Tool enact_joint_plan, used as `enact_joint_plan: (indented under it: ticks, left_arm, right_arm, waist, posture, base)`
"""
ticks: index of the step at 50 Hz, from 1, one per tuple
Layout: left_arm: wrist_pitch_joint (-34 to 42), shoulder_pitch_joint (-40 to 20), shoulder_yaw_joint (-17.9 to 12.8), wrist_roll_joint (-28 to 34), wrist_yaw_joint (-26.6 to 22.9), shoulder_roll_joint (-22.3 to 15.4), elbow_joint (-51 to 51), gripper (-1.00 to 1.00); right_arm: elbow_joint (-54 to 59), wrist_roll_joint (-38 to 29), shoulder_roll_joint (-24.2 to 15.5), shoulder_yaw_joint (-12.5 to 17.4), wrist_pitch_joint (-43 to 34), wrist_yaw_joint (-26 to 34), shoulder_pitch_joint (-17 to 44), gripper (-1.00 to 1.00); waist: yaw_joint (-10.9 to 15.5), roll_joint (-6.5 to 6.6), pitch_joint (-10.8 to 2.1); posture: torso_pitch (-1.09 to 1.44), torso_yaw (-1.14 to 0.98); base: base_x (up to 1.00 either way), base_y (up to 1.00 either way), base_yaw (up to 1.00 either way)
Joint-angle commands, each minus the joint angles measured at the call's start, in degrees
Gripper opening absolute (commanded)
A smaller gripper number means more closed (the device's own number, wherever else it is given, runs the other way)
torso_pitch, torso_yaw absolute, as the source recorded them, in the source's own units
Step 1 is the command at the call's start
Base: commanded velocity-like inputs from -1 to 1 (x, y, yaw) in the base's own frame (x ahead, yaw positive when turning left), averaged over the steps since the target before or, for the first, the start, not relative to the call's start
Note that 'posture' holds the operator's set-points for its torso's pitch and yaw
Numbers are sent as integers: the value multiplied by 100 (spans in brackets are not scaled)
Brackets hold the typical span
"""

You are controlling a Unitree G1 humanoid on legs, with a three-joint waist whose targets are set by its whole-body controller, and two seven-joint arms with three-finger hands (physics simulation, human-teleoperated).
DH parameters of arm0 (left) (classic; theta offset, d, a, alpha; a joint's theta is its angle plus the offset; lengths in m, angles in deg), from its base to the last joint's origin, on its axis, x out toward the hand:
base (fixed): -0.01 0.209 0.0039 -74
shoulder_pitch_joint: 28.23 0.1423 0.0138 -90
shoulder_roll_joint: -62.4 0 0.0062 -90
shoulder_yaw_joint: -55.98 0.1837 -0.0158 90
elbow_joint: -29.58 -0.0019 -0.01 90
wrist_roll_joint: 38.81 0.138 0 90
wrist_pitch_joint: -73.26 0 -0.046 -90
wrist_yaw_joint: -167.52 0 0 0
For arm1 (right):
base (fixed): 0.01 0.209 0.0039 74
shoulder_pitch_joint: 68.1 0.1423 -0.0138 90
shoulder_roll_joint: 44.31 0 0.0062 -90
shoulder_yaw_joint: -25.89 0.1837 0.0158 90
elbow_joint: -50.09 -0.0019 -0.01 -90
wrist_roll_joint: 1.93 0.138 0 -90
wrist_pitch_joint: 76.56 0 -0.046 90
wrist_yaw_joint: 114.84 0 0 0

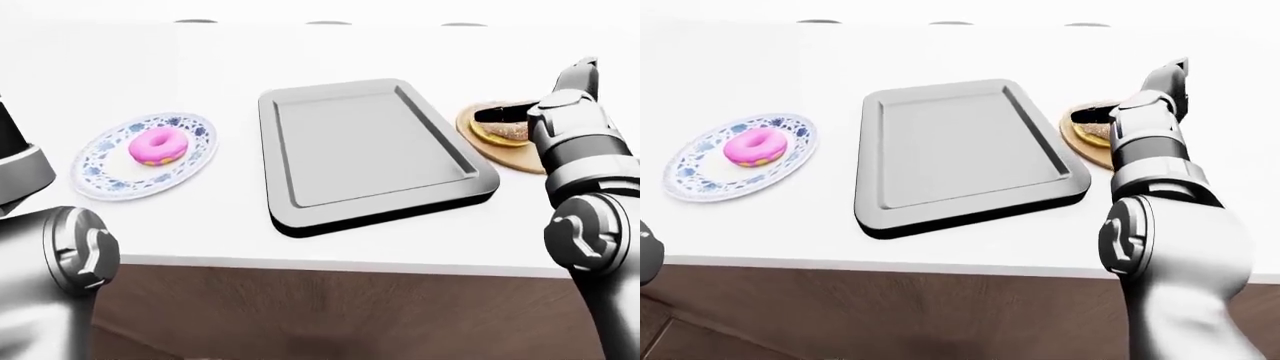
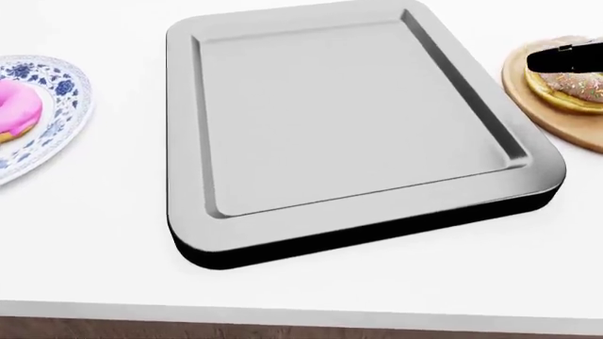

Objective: Move the dessert items from the plate to the tray.

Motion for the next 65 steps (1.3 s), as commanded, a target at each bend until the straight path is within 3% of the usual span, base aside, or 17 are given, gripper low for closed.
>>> enact_joint_plan:
  ticks: [1,24,31,54,65]
  left_arm:
    - [-96,-195,-39,-12,4,-88,193,100]
    - [-44,-142,-45,-22,16,-99,280,100]
    - [-16,-175,-48,-17,-3,-131,278,100]
    - [19,-94,-84,-62,12,-151,434,100]
    - [27,-29,-106,-129,3,-188,502,100]
  right_arm:
    - [-238,-19,-54,10,87,-114,241,100]
    - [-239,119,-83,64,-42,-533,158,100]
    - [-239,238,-61,139,-77,-695,111,100]
    - [-232,314,-10,105,-7,-397,33,100]
    - [-232,316,13,95,2,-330,45,58]
  waist:
    - [1,-4,-181]
    - [51,-73,187]
    - [66,-98,217]
    - [73,-125,283]
    - [58,-111,279]
  posture:
    - [7,0]
    - [17,0]
    - [17,0]
    - [19,0]
    - [19,0]
  base:
    - [0,0,0]
    - [0,0,0]
    - [0,0,0]
    - [0,0,0]
    - [0,0,0]
